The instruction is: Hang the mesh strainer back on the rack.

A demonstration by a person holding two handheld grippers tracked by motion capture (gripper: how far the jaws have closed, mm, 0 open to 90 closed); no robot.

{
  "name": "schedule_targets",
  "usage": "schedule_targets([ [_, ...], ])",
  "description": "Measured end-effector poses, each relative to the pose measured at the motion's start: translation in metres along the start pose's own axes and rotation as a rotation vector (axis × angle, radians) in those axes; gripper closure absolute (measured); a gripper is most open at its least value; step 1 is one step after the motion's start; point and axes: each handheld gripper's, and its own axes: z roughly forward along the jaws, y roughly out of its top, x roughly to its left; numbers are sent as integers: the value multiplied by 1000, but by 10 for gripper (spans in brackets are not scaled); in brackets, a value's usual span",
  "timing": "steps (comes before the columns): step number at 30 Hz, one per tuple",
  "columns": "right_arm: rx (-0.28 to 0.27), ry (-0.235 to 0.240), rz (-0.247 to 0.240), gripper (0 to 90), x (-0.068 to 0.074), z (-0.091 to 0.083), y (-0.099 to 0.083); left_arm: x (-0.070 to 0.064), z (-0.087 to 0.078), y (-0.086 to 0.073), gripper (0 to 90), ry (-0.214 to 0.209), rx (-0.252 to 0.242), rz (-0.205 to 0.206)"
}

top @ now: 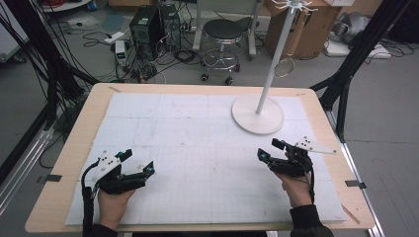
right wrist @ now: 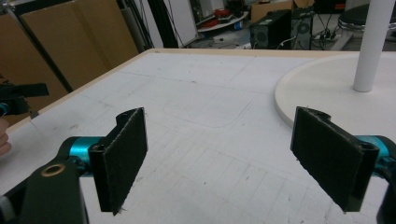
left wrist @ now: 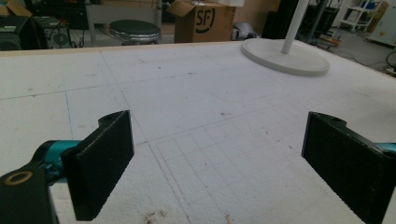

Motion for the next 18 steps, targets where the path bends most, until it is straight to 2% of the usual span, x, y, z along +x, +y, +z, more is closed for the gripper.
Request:
schedule_targets([
  [4,-12,1,-13,170,0,-2,-3,-2,1,0,98,-5,1,5],
  [9,-2,6,-24,164,2,-3,-5,-4,1,0,98,-26,-5,4],
  [13,19,-17,-32,158,1,-1,-10,-4,2,0,98,-30,-10,0],
  [18,14,-33,-20,152,-3,-6,-16,-3,2,0,98,-32,-10,2],
])
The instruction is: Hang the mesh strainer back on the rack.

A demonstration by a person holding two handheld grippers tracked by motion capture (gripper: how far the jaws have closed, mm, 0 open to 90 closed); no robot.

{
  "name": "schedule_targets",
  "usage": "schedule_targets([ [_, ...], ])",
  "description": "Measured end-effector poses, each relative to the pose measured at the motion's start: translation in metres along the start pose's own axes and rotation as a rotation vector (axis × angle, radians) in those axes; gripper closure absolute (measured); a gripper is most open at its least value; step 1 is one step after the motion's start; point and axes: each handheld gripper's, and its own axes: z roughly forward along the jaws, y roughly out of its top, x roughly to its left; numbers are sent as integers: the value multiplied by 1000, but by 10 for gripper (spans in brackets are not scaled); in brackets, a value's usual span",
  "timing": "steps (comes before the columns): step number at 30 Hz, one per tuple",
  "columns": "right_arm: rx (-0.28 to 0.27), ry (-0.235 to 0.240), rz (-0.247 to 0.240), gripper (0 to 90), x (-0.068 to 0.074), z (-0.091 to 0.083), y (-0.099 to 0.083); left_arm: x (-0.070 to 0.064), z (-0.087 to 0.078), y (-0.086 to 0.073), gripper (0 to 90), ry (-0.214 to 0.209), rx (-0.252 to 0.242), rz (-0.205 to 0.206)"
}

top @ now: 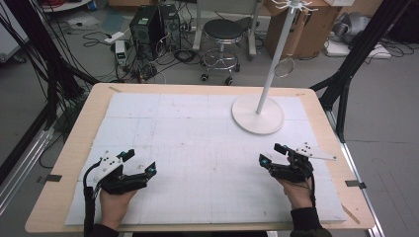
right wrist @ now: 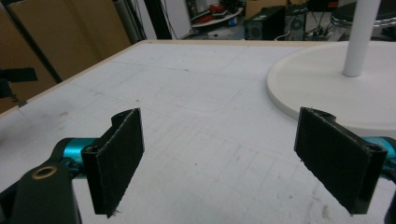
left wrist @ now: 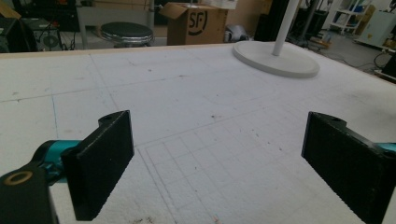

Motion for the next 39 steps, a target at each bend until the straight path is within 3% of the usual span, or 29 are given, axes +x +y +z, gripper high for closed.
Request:
schedule_targets([
  [7,16,-25,-12,153,1,-3,-4,-2,4,1,98,-11,1,4],
  [15,7,-25,-15,153,2,-4,-6,0,7,0,98,-14,9,-11],
  [39,2,-24,-21,154,2,-4,-5,-1,8,0,98,-12,18,0],
])
